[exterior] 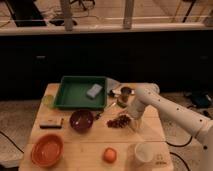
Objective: Place grapes in red bowl
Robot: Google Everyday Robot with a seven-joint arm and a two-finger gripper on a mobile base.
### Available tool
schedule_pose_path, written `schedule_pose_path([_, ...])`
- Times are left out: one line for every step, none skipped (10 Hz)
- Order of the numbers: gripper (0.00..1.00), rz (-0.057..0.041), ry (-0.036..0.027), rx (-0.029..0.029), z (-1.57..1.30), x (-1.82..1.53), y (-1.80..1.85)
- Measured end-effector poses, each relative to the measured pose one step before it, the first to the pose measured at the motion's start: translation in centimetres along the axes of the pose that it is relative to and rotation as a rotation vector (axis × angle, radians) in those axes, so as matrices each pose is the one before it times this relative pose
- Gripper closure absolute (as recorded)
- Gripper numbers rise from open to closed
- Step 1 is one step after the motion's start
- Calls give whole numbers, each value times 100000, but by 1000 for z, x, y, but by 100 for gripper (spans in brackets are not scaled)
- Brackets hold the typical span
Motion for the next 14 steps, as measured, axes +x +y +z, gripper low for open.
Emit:
schedule_pose_path([20, -215, -92, -123, -5, -28, -11])
schedule_pose_path([20, -187, -69, -59, -10, -27, -40])
schedule_pose_path([20, -237, -114, -118, -5, -36, -14])
schedule_pose_path([20, -242, -108, -119, -13, -26, -7])
schedule_pose_path([20, -208, -106, -122, -10, -26, 9])
schedule_pose_path([22, -115, -80, -104, -10, -12, 28])
schedule_pose_path([23, -103, -48, -93, -28, -13, -3])
schedule_pose_path([23, -164, -78, -132, 5, -41, -27])
schedule_pose_path([23, -179, -41, -148, -17, -8, 3])
schedule_pose_path([23, -110, -67, -100, -7, -11, 19])
schedule_pose_path([23, -165, -75, -90, -14, -10, -1])
schedule_pose_path([25, -225, -58, -154, 17, -51, -34])
schedule_pose_path([28, -71, 42, -103, -30, -21, 10])
schedule_pose_path([29, -51, 7, -173, 5, -13, 22])
